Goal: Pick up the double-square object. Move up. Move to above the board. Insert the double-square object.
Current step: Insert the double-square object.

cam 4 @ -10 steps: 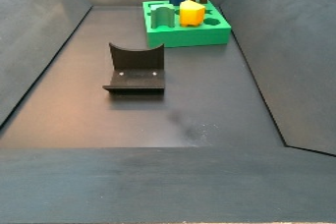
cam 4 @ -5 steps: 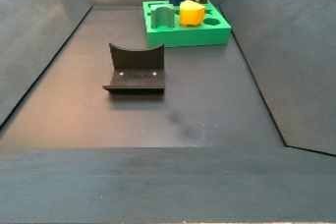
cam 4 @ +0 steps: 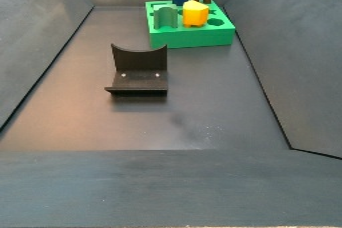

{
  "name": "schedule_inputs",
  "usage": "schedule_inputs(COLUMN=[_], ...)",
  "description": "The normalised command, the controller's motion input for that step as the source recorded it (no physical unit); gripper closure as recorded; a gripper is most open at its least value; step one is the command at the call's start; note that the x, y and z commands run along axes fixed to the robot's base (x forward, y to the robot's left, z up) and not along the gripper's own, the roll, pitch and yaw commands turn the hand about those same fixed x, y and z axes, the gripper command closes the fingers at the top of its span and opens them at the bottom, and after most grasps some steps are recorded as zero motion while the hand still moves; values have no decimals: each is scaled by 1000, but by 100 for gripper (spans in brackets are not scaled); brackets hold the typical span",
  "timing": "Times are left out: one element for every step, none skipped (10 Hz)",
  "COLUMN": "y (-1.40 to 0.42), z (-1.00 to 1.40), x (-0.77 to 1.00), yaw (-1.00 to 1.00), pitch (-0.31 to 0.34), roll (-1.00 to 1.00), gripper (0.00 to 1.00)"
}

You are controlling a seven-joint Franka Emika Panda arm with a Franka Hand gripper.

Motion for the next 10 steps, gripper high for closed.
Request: schedule_inputs(y=[-3, 0, -31, -43, -63, -43, 0, 0, 0, 0], z=[-263, -269, -260, -269, -331, -426, -469, -483, -506, -457], x=[0, 0, 217, 303, 371, 283, 54, 0, 0, 0], yaw=[-1000, -1000, -880, -814, -749, -831, -1000, -1000, -1000, -991], pitch=[0, 0, 0, 0, -9, -23, -43, -33, 0, 0], roll=[0, 0, 0, 0, 34, 69, 69, 70, 87, 76], gripper=[100, 100, 100, 100, 100, 100, 100, 100, 100, 100])
